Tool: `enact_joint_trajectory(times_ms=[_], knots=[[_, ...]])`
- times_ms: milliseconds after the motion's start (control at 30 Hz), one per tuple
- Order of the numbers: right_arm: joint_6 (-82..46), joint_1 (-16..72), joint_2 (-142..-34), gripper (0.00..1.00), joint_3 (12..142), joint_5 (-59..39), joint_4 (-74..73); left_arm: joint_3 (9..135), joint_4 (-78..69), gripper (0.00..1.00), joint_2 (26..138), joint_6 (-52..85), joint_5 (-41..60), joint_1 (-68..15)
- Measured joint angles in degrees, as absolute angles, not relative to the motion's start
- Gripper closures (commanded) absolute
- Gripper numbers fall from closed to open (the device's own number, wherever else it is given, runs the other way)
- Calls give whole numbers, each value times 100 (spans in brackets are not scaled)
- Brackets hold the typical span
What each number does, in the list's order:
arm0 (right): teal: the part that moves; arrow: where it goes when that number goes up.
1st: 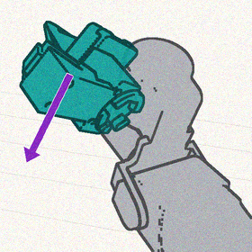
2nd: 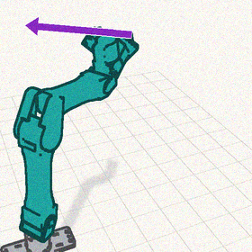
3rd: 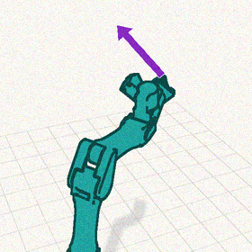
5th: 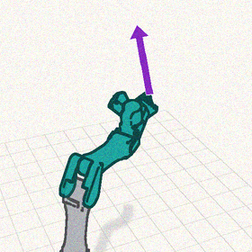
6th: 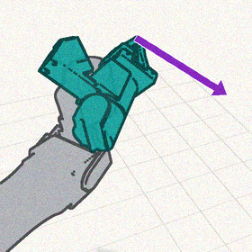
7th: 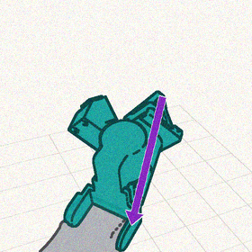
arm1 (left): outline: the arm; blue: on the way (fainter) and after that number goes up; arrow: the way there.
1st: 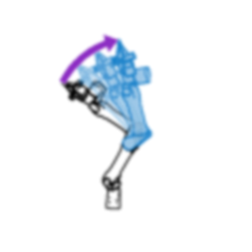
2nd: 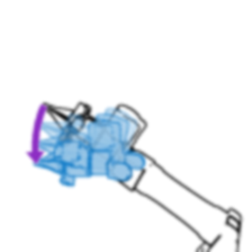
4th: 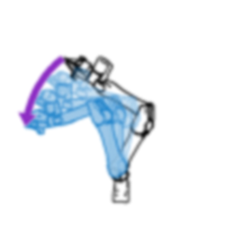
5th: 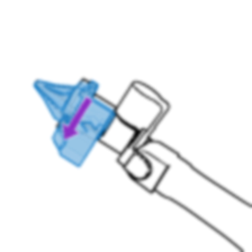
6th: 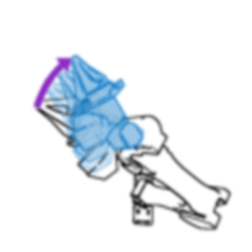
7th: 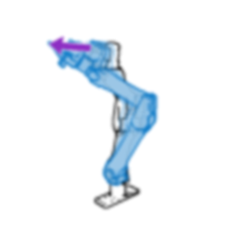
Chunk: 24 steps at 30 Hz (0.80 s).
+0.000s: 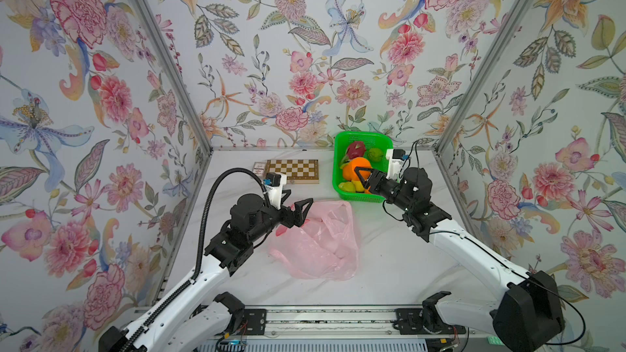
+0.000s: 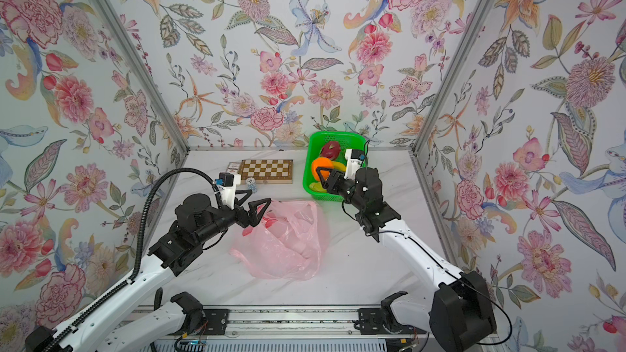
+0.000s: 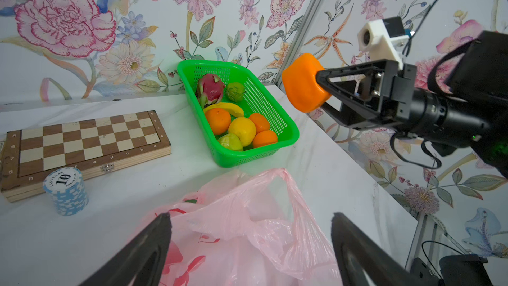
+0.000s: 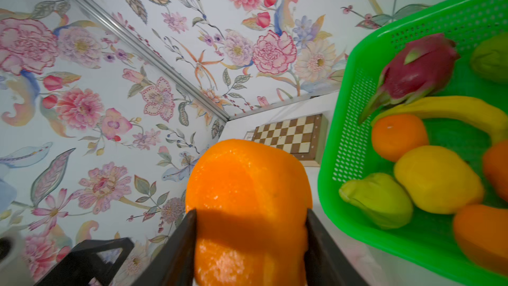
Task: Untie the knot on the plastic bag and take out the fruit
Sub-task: 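Carry the orange to the green basket with the right while the left withdraws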
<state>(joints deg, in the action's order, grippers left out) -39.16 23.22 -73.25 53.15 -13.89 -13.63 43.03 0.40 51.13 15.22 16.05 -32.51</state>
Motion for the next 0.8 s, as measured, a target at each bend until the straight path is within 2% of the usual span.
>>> enact_joint_trajectory(times_ms=[267,500,800], knots=[[-3251,1588,-8519,52,6075,-1431,-607,4307,392,1,5089,646,1852,-3406],[-2672,1411,-9596,52,6923,-1221,-108,4482,569,1,5260,183,1929,-3771],[-2143,1251,-10895,52,8136,-958,344,4591,687,1,5478,19,1800,-3828]])
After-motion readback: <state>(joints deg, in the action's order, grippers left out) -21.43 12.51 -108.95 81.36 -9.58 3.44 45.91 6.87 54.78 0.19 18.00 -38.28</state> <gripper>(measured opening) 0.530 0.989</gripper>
